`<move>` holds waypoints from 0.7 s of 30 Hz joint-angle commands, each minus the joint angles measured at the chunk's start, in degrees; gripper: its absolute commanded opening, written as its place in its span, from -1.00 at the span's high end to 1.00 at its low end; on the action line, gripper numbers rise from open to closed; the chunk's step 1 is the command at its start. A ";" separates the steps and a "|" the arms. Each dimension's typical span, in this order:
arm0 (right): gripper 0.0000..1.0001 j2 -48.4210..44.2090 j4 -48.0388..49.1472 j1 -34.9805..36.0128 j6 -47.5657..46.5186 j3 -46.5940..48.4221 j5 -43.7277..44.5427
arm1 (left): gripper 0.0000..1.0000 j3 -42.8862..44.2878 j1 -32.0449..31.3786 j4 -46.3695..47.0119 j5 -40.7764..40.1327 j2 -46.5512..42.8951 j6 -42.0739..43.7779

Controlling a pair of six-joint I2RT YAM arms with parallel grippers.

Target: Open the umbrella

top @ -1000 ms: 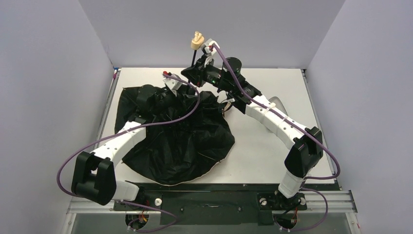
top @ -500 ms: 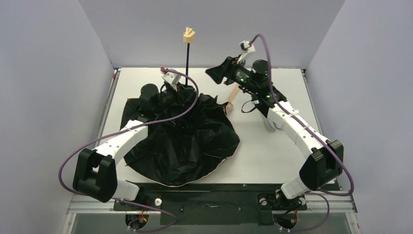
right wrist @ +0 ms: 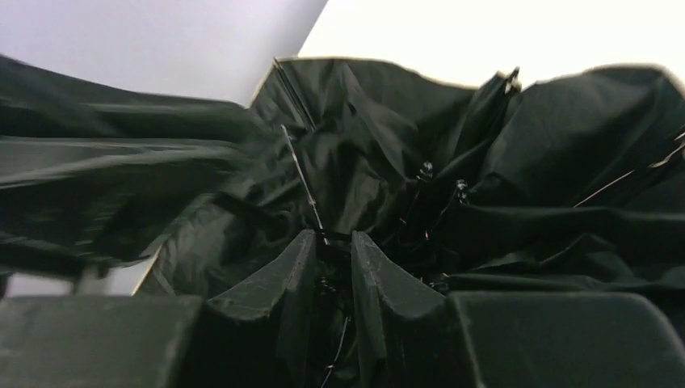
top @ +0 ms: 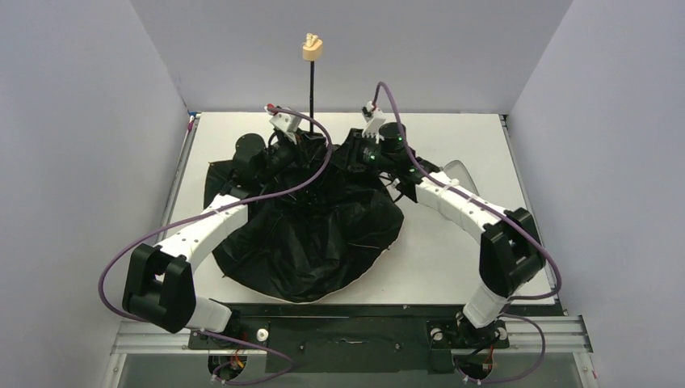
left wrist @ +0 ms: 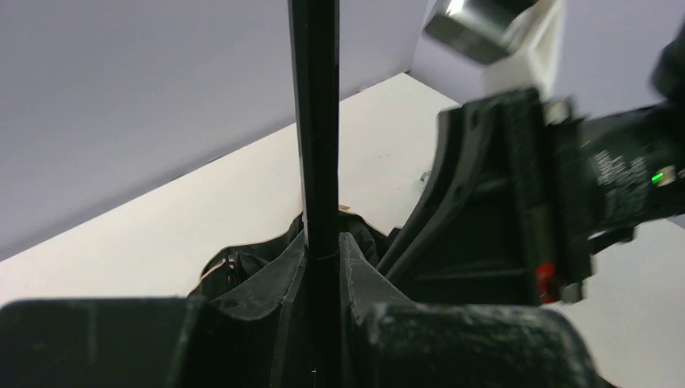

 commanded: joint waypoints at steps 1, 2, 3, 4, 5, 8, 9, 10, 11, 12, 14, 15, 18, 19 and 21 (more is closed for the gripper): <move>0.59 5.05 1.35 0.27 3.16 3.85 -1.09 | 1.00 4.80 -0.90 4.69 -1.19 -1.13 -0.43; 0.56 6.03 1.30 0.38 3.15 4.38 -1.20 | 1.00 5.02 -1.19 4.23 -1.12 -1.30 -0.40; 0.53 6.57 0.47 0.45 2.38 4.68 -0.80 | 1.00 5.40 -1.26 4.05 -1.07 -1.52 -0.42; 0.49 7.49 -0.37 0.58 1.24 5.34 -0.17 | 1.00 5.69 -1.33 3.81 -0.77 -1.67 -0.43; 0.40 7.95 -1.86 0.44 0.79 5.51 0.99 | 1.00 5.86 -1.34 3.75 -0.58 -1.98 -0.71; 0.28 8.79 -4.61 -1.02 -2.12 4.75 3.56 | 1.00 6.43 -1.16 2.92 0.17 -2.75 -1.21; 0.22 8.78 -5.36 -1.89 -2.87 4.42 4.56 | 1.00 6.45 -0.95 2.83 0.33 -3.22 -1.59; 0.19 8.77 -6.49 -2.32 -4.66 3.65 4.97 | 1.00 6.53 -0.79 2.80 0.97 -3.36 -1.81; 0.15 8.81 -7.96 -3.01 -5.72 2.84 5.46 | 1.00 6.54 -0.46 2.72 1.29 -3.70 -2.37; 0.12 8.65 -8.80 -3.32 -8.34 2.46 5.82 | 1.00 6.55 -0.33 2.66 1.54 -3.91 -2.64; 0.04 8.50 -10.82 -4.22 -12.26 1.13 6.52 | 1.00 6.73 0.20 2.80 2.06 -4.16 -3.74; -0.02 8.50 -12.34 -4.52 -13.83 0.34 6.99 | 1.00 6.82 0.58 2.85 2.41 -4.19 -3.90; -0.13 8.51 -15.17 -5.08 -20.35 -1.04 8.34 | 1.00 7.26 1.03 3.09 3.27 -4.33 -4.14; -0.15 8.51 -16.28 -5.50 -21.39 -1.54 8.67 | 1.00 7.39 1.32 3.08 3.88 -4.23 -4.14; -0.13 8.35 -17.73 -6.33 -24.25 -1.66 9.02 | 1.00 7.58 1.68 3.08 4.64 -4.29 -4.14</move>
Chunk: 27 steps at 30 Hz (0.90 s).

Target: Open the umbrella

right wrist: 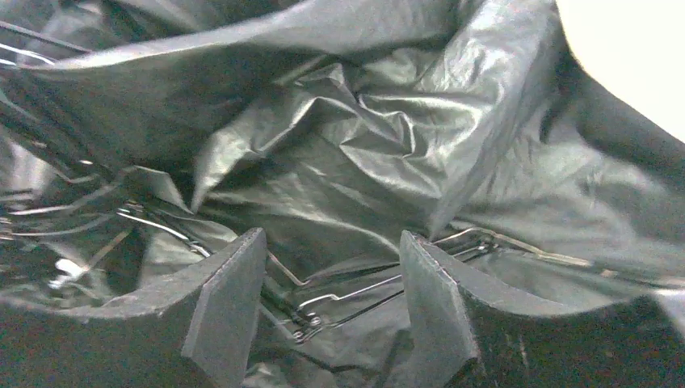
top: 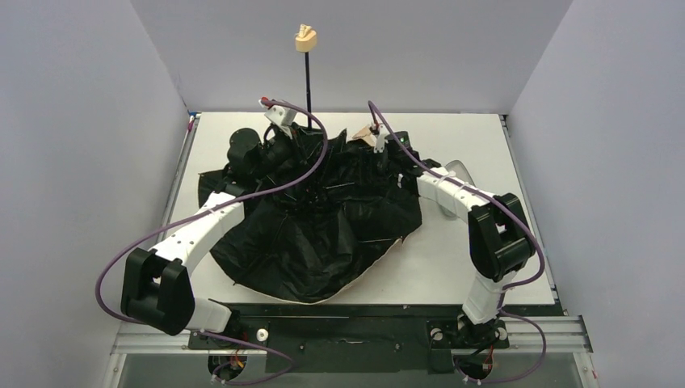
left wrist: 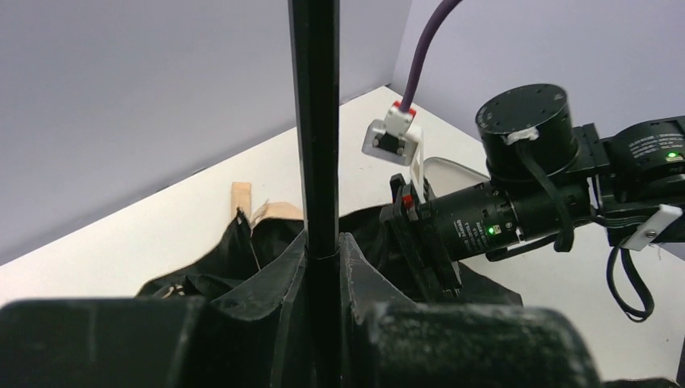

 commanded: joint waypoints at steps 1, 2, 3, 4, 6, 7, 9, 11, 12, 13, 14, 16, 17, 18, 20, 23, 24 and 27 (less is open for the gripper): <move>-0.10 -1.46 -6.07 -1.55 -11.36 -0.90 2.37 | 1.00 4.67 1.08 5.20 2.85 -3.37 -0.99; -0.03 -2.76 -6.22 -1.98 -12.64 -0.50 1.56 | 1.00 4.64 1.16 5.07 3.34 -3.39 -0.79; 0.00 -3.71 -5.98 -2.17 -13.00 -0.27 -0.79 | 1.00 4.47 1.18 5.00 3.59 -3.34 -0.48; 0.07 -5.45 -5.52 -2.17 -12.88 0.19 -2.35 | 1.00 4.22 1.19 5.06 4.25 -3.33 -0.31; 0.14 -8.02 -3.49 -2.18 -10.60 0.93 -7.83 | 1.00 3.93 1.00 4.96 5.04 -3.26 0.34; 0.19 -8.88 -1.79 -2.07 -9.35 1.39 -10.83 | 1.00 3.87 0.90 4.95 5.19 -3.24 0.66; 0.23 -11.13 1.41 -1.89 -5.16 1.52 -14.20 | 1.00 3.66 0.85 5.00 5.71 -3.26 1.05; 0.25 -13.08 4.77 -1.36 -1.44 1.44 -15.73 | 1.00 3.40 0.78 5.06 6.30 -3.26 1.57; 0.26 -13.79 5.48 -1.06 0.76 1.58 -15.97 | 1.00 3.14 0.77 5.34 6.97 -3.25 1.68; 0.27 -13.84 8.10 -0.36 1.69 2.14 -16.23 | 1.00 3.04 0.71 5.36 7.34 -3.15 1.88; 0.29 -13.45 9.04 0.05 3.32 2.59 -16.22 | 1.00 2.99 0.64 5.37 7.95 -3.08 1.92; 0.34 -11.80 10.81 1.31 5.19 4.54 -15.96 | 1.00 2.99 0.46 5.23 8.60 -2.99 1.97; 0.37 -11.04 12.16 2.12 5.98 5.83 -15.76 | 1.00 2.97 0.35 5.22 8.64 -2.91 1.86; 0.39 -9.46 12.82 2.48 7.49 6.41 -15.78 | 1.00 2.99 0.29 5.27 8.76 -2.85 1.83; 0.43 -7.10 15.21 4.23 9.16 7.55 -16.14 | 1.00 3.28 0.17 5.33 8.86 -2.73 1.68; 0.47 -3.51 16.34 5.81 9.42 8.08 -16.02 | 1.00 3.96 -0.01 5.29 8.92 -2.61 1.71; 0.48 -2.81 16.82 6.41 9.28 7.93 -15.71 | 1.00 4.07 -0.03 5.29 8.98 -2.57 1.66; 0.49 1.84 17.01 6.65 8.69 7.33 -15.24 | 1.00 4.62 -0.04 5.12 9.63 -2.72 1.29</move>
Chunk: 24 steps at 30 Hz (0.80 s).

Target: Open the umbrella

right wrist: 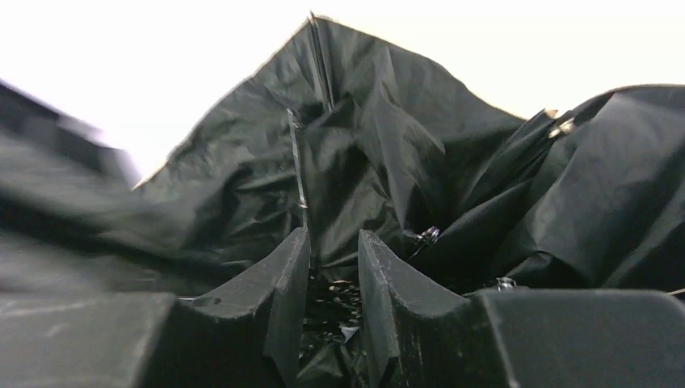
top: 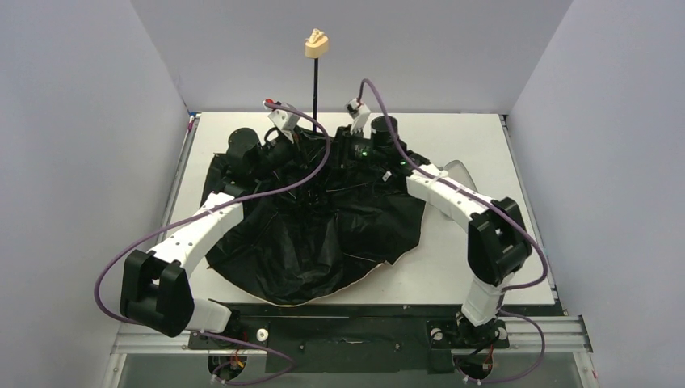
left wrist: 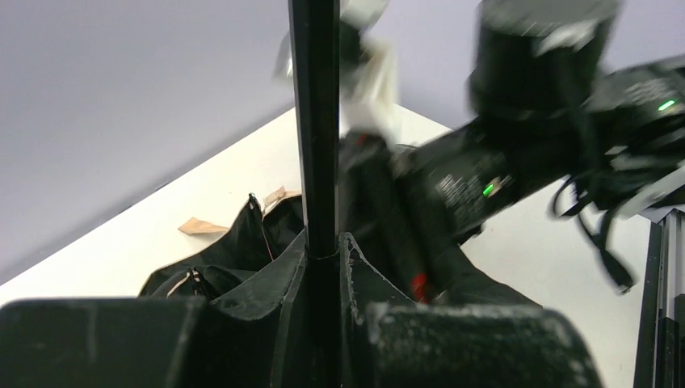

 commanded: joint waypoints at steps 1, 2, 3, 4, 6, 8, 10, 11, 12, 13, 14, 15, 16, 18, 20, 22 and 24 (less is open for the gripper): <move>0.50 5.85 3.06 0.61 0.60 0.61 0.18 | 1.00 4.42 -0.24 5.36 1.93 -2.16 -0.30; 0.50 7.71 2.83 0.33 -0.18 0.64 0.60 | 1.00 4.57 -0.24 5.14 2.24 -2.27 -0.37; 0.49 8.47 2.54 -0.67 -0.62 0.67 1.42 | 1.00 4.63 -0.24 5.05 2.44 -2.49 -0.49; 0.48 9.62 2.39 -1.10 -1.70 0.63 1.92 | 1.00 4.73 -0.24 4.54 2.79 -2.61 -0.42; 0.42 10.20 1.65 -2.53 -4.41 0.54 2.97 | 1.00 4.81 -0.16 3.61 3.64 -3.20 -0.02; 0.29 10.17 -0.50 -3.60 -6.96 1.07 3.56 | 1.00 4.71 -0.11 2.77 4.48 -3.63 0.42; 0.19 9.62 -1.93 -4.66 -7.61 1.68 3.16 | 1.00 4.60 0.00 1.79 5.42 -3.87 1.40; 0.12 9.21 -2.08 -4.90 -7.63 2.16 2.92 | 1.00 4.55 0.06 1.53 5.88 -3.90 1.62; 0.07 8.13 -2.24 -5.21 -7.72 2.34 2.22 | 1.00 4.23 0.28 1.26 6.02 -3.89 1.92; -0.01 7.37 -2.33 -5.35 -7.67 2.83 1.88 | 1.00 4.10 0.42 1.26 6.10 -3.83 1.93; -0.05 5.80 -2.50 -5.74 -7.66 3.07 0.97 | 1.00 3.94 0.63 1.35 6.08 -3.86 1.76; -0.12 4.97 -2.63 -5.87 -7.63 3.54 0.46 | 1.00 3.95 0.72 1.42 5.68 -3.69 1.67; -0.15 3.12 -2.71 -6.15 -7.69 3.73 -0.55 | 1.00 4.01 0.79 1.43 5.13 -3.57 1.63; -0.21 0.39 -2.69 -6.52 -8.21 3.70 -1.77 | 1.00 4.33 0.77 1.70 2.73 -3.28 1.00; -0.28 -2.49 -2.11 -6.70 -8.93 2.83 -2.54 | 1.00 4.90 0.81 1.82 0.47 -2.79 -0.08; -0.31 -5.30 -0.08 -6.61 -9.11 1.23 -3.14 | 1.00 5.51 0.77 1.87 -1.73 -2.52 -1.22; -0.33 -7.41 3.47 -6.18 -8.25 -0.69 -2.94 | 1.00 5.85 0.79 1.99 -2.97 -2.44 -2.05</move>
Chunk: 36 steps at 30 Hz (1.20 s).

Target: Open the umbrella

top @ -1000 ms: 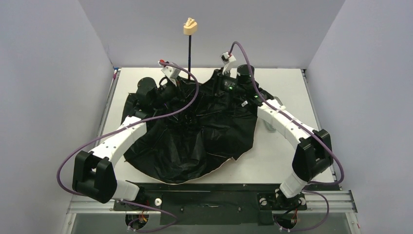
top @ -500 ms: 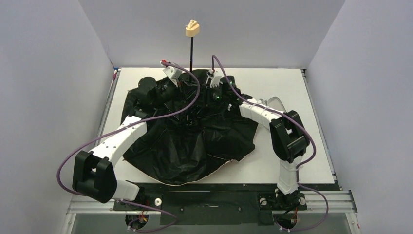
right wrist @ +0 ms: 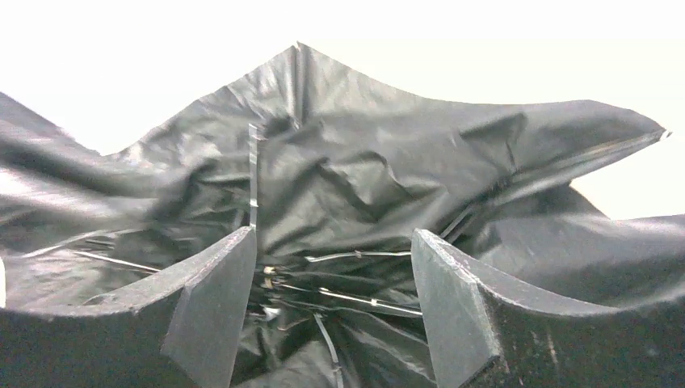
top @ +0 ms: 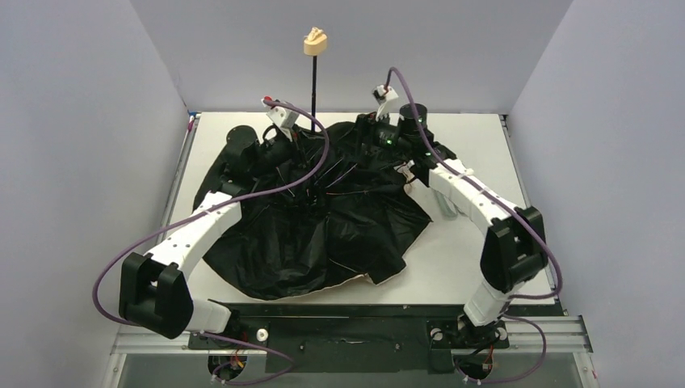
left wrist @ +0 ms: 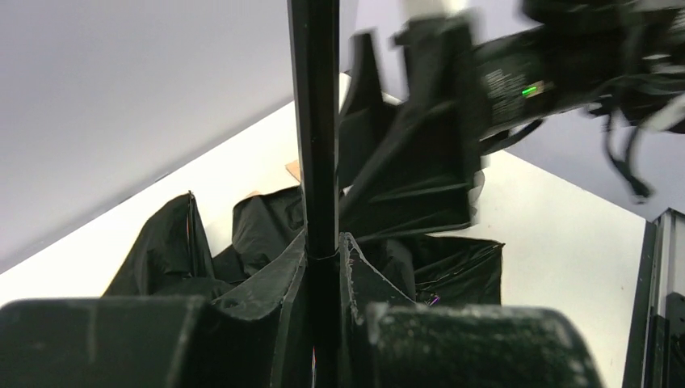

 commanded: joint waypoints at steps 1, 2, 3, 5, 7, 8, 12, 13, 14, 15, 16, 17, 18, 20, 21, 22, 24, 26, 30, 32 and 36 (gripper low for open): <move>-0.33 -7.63 9.20 0.86 -0.33 -1.54 -1.98 | 1.00 4.91 0.34 5.43 -5.22 -1.89 -2.67; -0.35 -7.94 11.04 1.71 -0.18 -2.11 -1.77 | 1.00 4.96 0.26 5.43 -5.78 -1.93 -3.09; -0.35 -8.35 11.68 2.20 -0.30 -2.23 -1.17 | 1.00 4.98 0.20 5.68 -6.49 -1.94 -3.38; -0.35 -8.41 12.92 4.56 -1.49 -2.33 -0.44 | 1.00 5.27 0.22 5.87 -7.27 -2.07 -4.27; -0.36 -8.10 14.79 6.07 -2.94 -2.64 -0.20 | 1.00 5.73 0.30 6.07 -7.83 -1.95 -5.86; -0.35 -7.96 15.18 6.54 -3.87 -2.67 -0.09 | 1.00 6.07 0.31 6.11 -8.25 -1.95 -6.35; -0.34 -6.47 15.35 8.84 -6.41 -1.89 0.28 | 1.00 6.97 0.37 6.14 -9.53 -2.04 -8.94; -0.33 -6.12 14.93 9.38 -7.00 -1.89 0.39 | 1.00 7.05 0.39 6.15 -9.74 -2.04 -9.53; -0.33 -6.07 14.77 9.60 -8.40 -2.08 0.47 | 1.00 7.17 0.44 6.21 -10.05 -2.14 -9.81; -0.33 -6.02 14.70 10.02 -9.05 -2.53 0.68 | 1.00 7.24 0.52 6.22 -10.17 -2.19 -10.34; -0.33 -5.89 14.79 10.23 -9.71 -2.79 0.79 | 1.00 7.37 0.55 6.28 -10.24 -2.16 -10.52; -0.34 -5.80 14.72 10.58 -9.96 -2.90 0.89 | 1.00 7.38 0.64 6.43 -10.36 -2.20 -11.20; -0.34 -5.29 14.54 11.08 -10.53 -2.76 1.27 | 1.00 7.41 0.70 6.81 -10.40 -2.20 -11.56; -0.35 -4.31 13.57 12.14 -11.91 -1.88 2.40 | 1.00 7.37 0.75 7.26 -10.47 -2.23 -12.57; -0.34 -3.82 12.29 12.52 -12.69 -0.87 2.79 | 1.00 7.33 0.73 7.49 -10.56 -2.19 -13.34; -0.32 -2.95 11.56 13.11 -14.55 -0.38 3.83 | 1.00 7.33 0.74 7.98 -10.52 -2.16 -13.78; -0.23 -1.84 10.61 13.57 -16.28 0.69 5.14 | 1.00 7.44 0.75 8.36 -10.40 -2.10 -14.71; -0.03 -0.86 9.60 13.63 -18.37 1.61 6.12 | 1.00 7.47 0.75 8.50 -10.61 -2.17 -15.44; 0.44 0.11 5.16 13.09 -24.01 1.99 8.23 | 1.00 7.58 1.23 8.55 -11.24 -2.70 -16.69; 0.50 0.06 3.65 12.41 -25.49 1.62 8.31 | 1.00 7.64 1.54 8.30 -11.26 -3.03 -17.10; 0.96 -0.58 0.73 11.30 -27.84 1.07 6.49 | 1.00 7.02 2.03 8.93 -11.78 -3.69 -17.34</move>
